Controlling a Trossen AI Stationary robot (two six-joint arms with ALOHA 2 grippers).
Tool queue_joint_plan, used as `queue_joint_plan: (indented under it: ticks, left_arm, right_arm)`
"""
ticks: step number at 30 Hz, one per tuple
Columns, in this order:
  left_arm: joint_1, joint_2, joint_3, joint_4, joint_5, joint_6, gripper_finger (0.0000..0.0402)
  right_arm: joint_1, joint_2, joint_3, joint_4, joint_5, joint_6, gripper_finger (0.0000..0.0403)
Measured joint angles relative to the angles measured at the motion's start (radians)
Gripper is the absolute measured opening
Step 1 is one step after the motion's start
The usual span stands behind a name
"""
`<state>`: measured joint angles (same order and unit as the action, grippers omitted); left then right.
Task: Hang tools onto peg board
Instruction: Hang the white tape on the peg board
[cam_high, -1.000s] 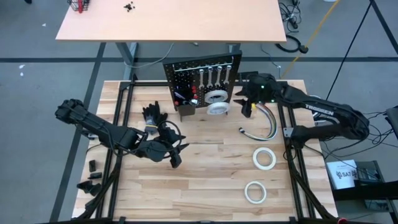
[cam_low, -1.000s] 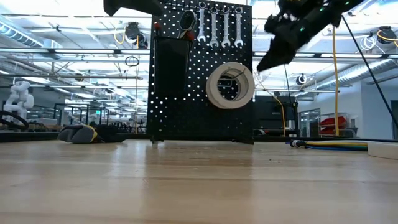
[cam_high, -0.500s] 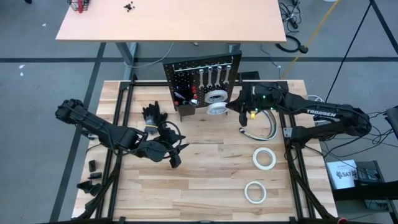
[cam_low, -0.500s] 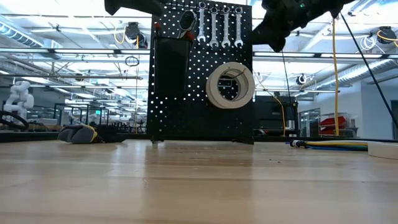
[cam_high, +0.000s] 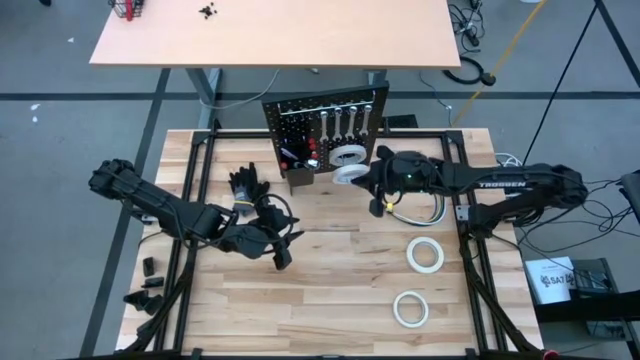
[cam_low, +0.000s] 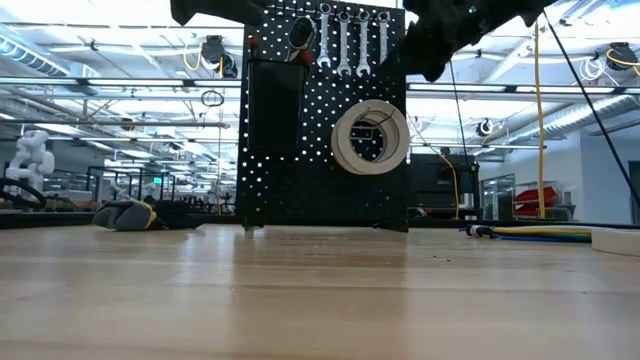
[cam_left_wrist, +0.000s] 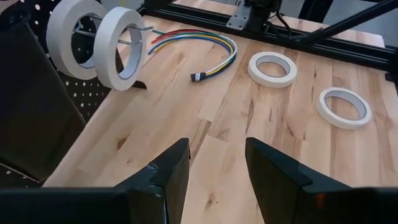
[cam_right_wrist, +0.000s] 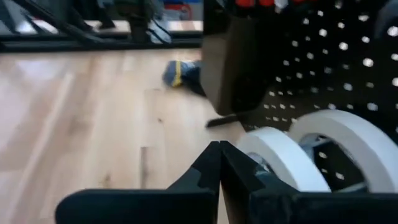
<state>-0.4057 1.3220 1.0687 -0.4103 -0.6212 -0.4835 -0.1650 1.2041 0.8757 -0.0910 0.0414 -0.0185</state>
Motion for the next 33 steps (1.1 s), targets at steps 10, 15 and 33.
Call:
queue_joint_plan:
  ticks: [10,15,33]
  left_arm:
    - [0.0,0.0,0.0,-0.001,0.0,0.002,0.016]
    - [0.001,0.0,0.0,-0.003,0.0,0.004,0.016]
    - [0.0,0.0,0.0,-0.002,0.005,0.029,0.016]
  right_arm:
    - [0.0,0.049,0.0,0.009,0.068,-0.029,0.0]
    - [-0.006,0.095,0.0,0.013,0.111,-0.036,0.0]
    - [-0.106,0.15,0.0,0.127,0.249,0.067,0.0]
